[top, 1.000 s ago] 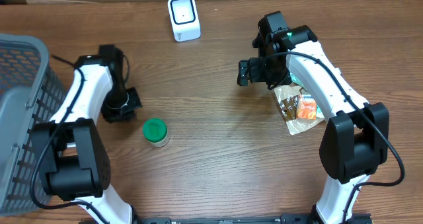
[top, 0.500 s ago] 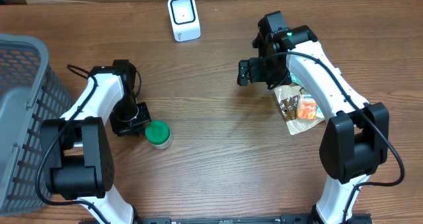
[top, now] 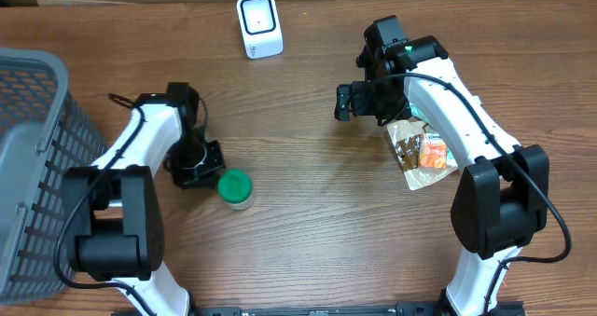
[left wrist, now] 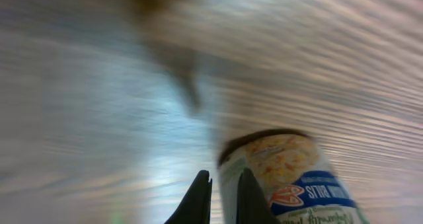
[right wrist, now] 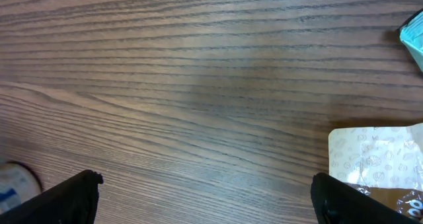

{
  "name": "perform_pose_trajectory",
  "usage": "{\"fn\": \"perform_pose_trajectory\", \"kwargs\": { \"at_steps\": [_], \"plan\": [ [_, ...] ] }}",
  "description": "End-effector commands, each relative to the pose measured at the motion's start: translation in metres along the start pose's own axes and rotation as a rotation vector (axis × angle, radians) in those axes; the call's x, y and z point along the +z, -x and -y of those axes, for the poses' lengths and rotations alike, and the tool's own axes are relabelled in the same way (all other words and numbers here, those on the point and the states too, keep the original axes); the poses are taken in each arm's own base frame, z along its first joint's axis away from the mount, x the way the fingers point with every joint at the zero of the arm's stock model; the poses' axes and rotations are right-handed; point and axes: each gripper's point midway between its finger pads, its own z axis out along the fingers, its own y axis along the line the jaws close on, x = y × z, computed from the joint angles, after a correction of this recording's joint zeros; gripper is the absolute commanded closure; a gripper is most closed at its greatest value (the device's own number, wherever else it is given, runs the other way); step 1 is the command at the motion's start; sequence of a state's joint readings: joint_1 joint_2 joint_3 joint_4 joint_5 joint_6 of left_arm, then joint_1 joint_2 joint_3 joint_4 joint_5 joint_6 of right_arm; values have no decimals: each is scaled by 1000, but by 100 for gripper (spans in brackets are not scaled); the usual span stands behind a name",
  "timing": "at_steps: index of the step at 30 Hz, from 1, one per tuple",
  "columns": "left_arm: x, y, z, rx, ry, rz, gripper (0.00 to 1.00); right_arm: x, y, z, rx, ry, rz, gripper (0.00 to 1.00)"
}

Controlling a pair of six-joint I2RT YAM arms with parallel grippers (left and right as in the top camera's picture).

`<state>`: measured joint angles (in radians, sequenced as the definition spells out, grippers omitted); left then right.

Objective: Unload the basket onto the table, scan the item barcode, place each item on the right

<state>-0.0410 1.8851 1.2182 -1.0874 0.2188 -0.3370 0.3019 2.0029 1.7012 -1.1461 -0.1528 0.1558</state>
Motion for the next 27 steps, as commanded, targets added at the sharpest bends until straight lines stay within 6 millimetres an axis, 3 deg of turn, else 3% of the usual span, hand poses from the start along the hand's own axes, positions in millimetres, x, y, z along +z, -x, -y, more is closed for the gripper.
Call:
{"fn": "perform_pose_trajectory", "kwargs": {
  "at_steps": [1, 5, 8, 14, 18, 24, 25, 27],
  "plan": [
    [3, -11, 35, 69, -126, -34, 95, -4, 5, -2, -10, 9, 16, 0],
    [4, -12, 55, 102, -179, -28, 96, -4, 5, -2, -9, 8, 13, 0],
    [5, -11, 58, 114, -180, -16, 96, -4, 4, -2, -9, 7, 10, 0],
    [-7, 12, 31, 86, -47, 66, 96, -4, 4, -2, -9, 7, 8, 0],
    [-48, 37, 15, 40, 14, 148, 96, -3, 1, -13, -50, 29, 1, 0],
    [-135, 82, 8, 7, -14, 354, 95, 0, -9, -53, -176, 93, -5, 0],
    [-149, 90, 7, 3, -17, 397, 91, 0, -10, -60, -194, 97, -2, 0],
    [-172, 101, 7, 14, -19, 469, 70, 0, -15, -78, -239, 107, 2, 0]
  ]
}}
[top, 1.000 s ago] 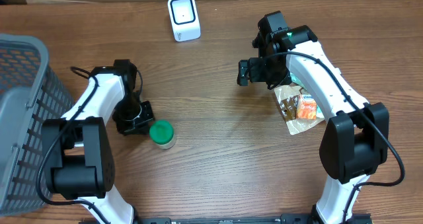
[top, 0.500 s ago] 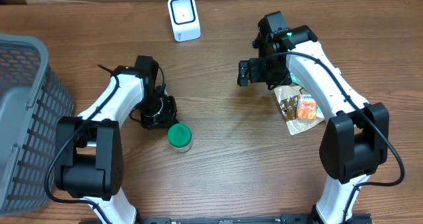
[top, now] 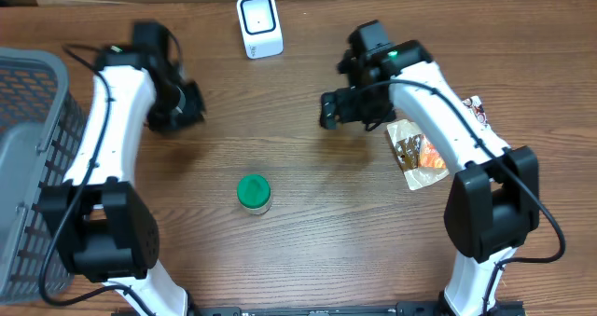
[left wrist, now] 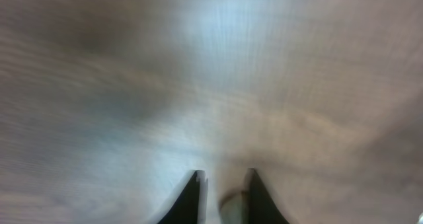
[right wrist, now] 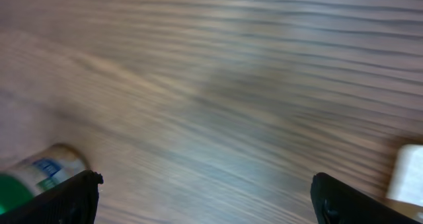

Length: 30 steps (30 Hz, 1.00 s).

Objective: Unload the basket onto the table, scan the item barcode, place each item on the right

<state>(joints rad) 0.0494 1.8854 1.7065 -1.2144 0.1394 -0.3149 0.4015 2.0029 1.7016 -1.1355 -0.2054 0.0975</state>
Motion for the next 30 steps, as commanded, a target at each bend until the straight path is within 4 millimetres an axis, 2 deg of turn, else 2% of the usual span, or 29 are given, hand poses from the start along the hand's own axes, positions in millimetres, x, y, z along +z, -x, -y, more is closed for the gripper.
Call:
{"fn": "perform_pose_trajectory", "kwargs": {
  "at_steps": [1, 5, 6, 7, 8, 15, 21, 25, 30],
  "plan": [
    [-30, 31, -1, 38, 14, 126, 61, -3, 3, -39, -109, 40, 27, 0],
    [-44, 50, 1, 64, 20, 208, 30, 3, -1, -78, -240, 42, 49, 0],
    [-45, 53, 1, 64, 22, 220, 21, 6, -2, -86, -269, 21, 59, 0],
    [-45, 55, 2, 64, 20, 227, 4, 7, -3, -92, -294, -4, 70, 0],
    [-45, 56, 2, 65, 19, 231, 0, 9, -4, -99, -321, -31, 82, 0],
    [-46, 57, -4, 61, 55, 240, 0, 17, -24, -155, -550, -30, 114, 0],
    [-46, 57, -4, 61, 54, 240, 0, 25, -46, -188, -698, -6, 104, 0],
    [-46, 57, -4, 61, 54, 240, 0, 34, -56, -198, -746, -6, 81, 0],
    [-46, 57, -4, 61, 54, 240, 1, 48, -67, -197, -749, 1, 27, 0]
  ]
}}
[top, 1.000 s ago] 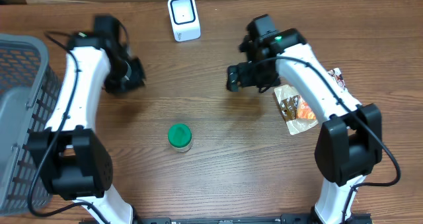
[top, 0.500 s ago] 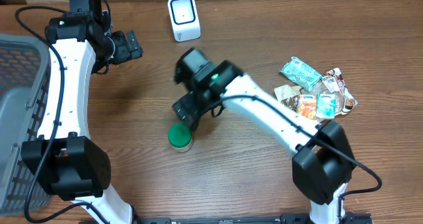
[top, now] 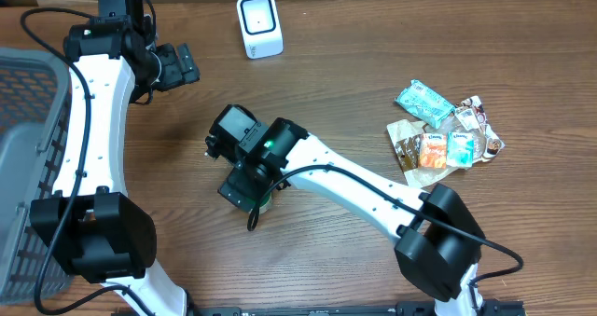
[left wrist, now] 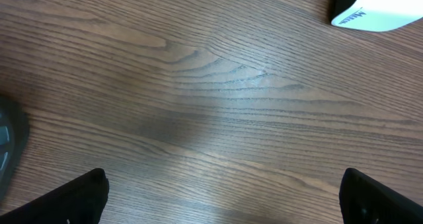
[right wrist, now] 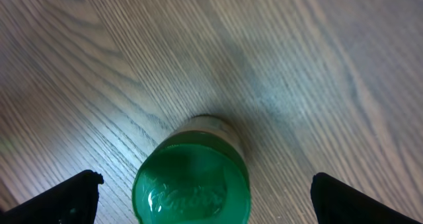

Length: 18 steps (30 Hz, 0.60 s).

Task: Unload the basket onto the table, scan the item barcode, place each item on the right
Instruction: 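Lower the right gripper onto the green-capped jar and grasp it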

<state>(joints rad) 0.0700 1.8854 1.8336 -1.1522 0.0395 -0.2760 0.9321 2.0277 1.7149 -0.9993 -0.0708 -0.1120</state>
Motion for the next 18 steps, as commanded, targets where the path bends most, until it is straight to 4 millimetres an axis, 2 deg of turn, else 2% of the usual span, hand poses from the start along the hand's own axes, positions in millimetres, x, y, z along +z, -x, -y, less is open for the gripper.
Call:
{"fn": "perform_pose_trajectory", "kwargs": {
  "at_steps": [1, 4, 10, 15, 18],
  "plan": [
    [-6, 7, 1, 25, 6, 28, 0, 8, -1, -2, -12, 21, -21, 0],
    [-6, 7, 1, 25, 6, 28, 0, 16, -7, -9, -10, 64, -45, 0],
    [-6, 7, 1, 25, 6, 28, 1, 19, -8, -9, -8, 64, -52, 1],
    [-6, 7, 1, 25, 6, 28, 1, 22, -11, -9, -2, 64, -67, 10],
    [-6, 7, 1, 25, 6, 28, 0, 26, -15, -8, 22, 64, -82, 11]
  ]
}}
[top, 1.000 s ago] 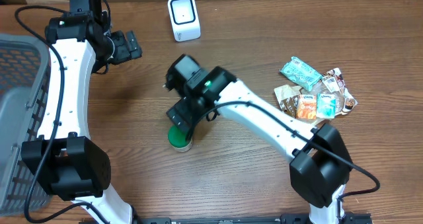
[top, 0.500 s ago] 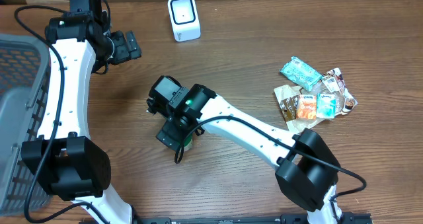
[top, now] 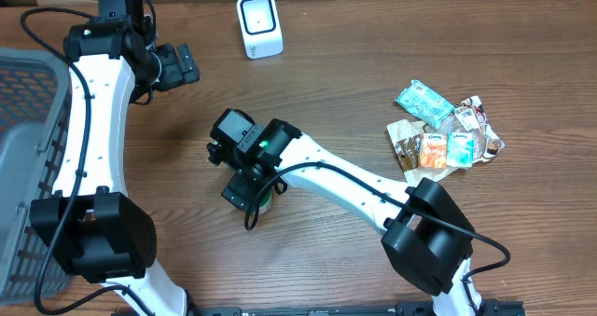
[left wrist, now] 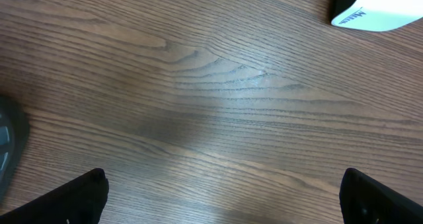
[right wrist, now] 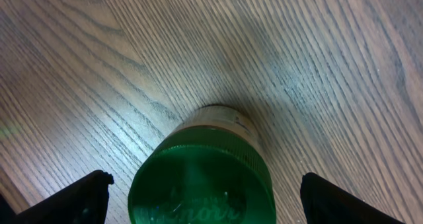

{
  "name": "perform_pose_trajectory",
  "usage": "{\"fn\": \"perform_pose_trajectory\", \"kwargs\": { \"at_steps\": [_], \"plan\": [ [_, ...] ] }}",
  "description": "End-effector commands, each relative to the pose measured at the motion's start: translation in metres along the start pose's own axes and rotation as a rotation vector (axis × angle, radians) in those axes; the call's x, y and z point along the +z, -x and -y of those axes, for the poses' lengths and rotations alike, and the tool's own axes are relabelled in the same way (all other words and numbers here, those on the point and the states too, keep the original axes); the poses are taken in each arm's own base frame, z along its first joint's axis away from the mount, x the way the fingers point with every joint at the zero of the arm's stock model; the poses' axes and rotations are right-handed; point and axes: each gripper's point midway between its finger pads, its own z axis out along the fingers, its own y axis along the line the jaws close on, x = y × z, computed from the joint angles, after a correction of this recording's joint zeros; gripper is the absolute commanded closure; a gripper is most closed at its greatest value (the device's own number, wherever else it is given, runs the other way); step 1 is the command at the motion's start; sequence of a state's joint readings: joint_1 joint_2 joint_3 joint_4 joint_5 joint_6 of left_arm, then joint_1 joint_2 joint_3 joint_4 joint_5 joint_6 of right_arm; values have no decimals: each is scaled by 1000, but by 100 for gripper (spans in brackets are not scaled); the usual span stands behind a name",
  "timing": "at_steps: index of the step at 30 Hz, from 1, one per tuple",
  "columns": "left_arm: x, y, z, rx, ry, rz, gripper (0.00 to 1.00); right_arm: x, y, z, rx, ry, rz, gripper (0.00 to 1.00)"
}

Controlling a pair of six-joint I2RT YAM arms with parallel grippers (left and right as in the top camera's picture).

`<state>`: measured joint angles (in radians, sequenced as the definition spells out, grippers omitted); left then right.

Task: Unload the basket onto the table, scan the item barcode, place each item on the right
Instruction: 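Lower the right gripper onto the green-capped jar and grasp it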

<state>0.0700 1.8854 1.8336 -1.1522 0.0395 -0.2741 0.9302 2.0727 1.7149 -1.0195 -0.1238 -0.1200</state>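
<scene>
A jar with a green screw lid (right wrist: 201,184) stands upright on the wooden table (top: 336,92). My right gripper (right wrist: 205,201) hangs right above it, open, with one finger on each side of the lid and apart from it. In the overhead view that gripper (top: 250,187) covers nearly all of the jar. The white barcode scanner (top: 258,24) stands at the far edge of the table, and its corner (left wrist: 377,6) shows in the left wrist view. My left gripper (top: 175,66) is open over bare wood at the far left, left of the scanner, holding nothing.
A grey mesh basket (top: 28,158) fills the left edge, and its corner (left wrist: 8,145) shows in the left wrist view. Several snack packets (top: 443,139) lie in a heap at the right. The right arm stretches across the table's middle.
The right gripper has come a little closer to the jar, whose lid now looks larger between the open fingers. The left arm has not moved.
At first my left gripper was nearly shut beside the jar at the left middle, the right open near the snack packets. Then the left was away at the far left and the jar stood alone. Then the right was open over the jar, now closer.
</scene>
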Motion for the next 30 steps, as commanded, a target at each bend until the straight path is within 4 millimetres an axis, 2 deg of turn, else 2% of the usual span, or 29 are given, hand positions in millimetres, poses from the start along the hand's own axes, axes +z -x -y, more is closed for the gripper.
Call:
{"fn": "perform_pose_trajectory", "kwargs": {
  "at_steps": [1, 8, 15, 23, 26, 30],
  "plan": [
    [-6, 7, 1, 23, 6, 28, 1, 10, -3, -1, 21, 9, -22, 11],
    [-6, 7, 1, 23, 6, 28, 1, 15, -6, 2, 32, 0, -31, 14],
    [-6, 7, 1, 23, 6, 28, 0, 14, -6, 22, 126, -117, -27, 22],
    [-6, 7, 1, 23, 6, 28, 0, 10, -7, 43, 324, -219, -3, 48],
    [-6, 7, 1, 23, 6, 28, 0, 9, -6, 49, 437, -225, 17, 49],
    [-6, 7, 1, 23, 6, 28, 1, 6, -7, 69, 688, -243, 49, 49]
  ]
}}
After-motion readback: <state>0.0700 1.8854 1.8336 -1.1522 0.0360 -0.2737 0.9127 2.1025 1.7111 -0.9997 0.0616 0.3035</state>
